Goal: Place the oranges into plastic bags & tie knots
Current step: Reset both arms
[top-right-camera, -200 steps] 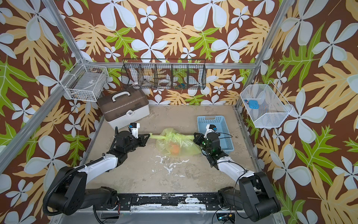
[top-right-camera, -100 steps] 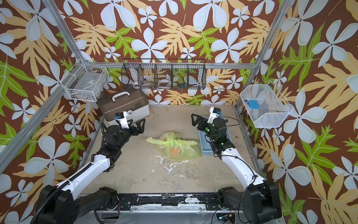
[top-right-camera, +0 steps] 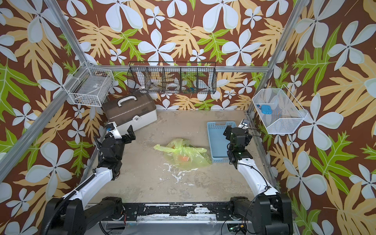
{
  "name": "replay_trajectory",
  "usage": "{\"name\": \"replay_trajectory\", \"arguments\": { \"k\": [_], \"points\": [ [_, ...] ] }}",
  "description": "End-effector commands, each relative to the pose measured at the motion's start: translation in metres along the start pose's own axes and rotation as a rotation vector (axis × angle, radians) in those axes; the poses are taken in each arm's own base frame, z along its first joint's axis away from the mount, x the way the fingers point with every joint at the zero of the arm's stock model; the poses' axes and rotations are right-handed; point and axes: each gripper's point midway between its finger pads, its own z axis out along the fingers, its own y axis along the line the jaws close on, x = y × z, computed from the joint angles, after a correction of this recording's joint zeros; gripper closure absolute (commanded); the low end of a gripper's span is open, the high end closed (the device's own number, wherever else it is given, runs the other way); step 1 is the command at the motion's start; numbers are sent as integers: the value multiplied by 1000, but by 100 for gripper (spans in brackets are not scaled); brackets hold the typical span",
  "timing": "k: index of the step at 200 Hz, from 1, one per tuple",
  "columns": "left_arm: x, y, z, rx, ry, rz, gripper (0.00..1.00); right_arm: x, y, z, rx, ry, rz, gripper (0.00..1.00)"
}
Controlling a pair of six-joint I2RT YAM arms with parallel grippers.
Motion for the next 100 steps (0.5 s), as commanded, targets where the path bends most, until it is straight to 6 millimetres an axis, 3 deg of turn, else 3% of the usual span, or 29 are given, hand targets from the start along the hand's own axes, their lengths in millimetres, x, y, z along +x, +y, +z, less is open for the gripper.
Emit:
{"name": "replay_trajectory", "arguments": {
  "k": [1,56,77,85,100],
  "points": [
    [3,15,-4,-50,-56,20,0,-6,-13,0,62,-101,-70,1],
    [86,21,-17,-9,77,8,0,80,-3,10,-8,31,-198,0],
    [85,20,-16,4,50,35,0,104,13,-5,-100,-11,-267,1],
    [81,19,-18,15,7,35,0,100,22,-10,-132,-52,-288,1],
    [91,17,-27,50,-5,41,0,94,33,-18,-199,-127,-305,1]
  ]
}}
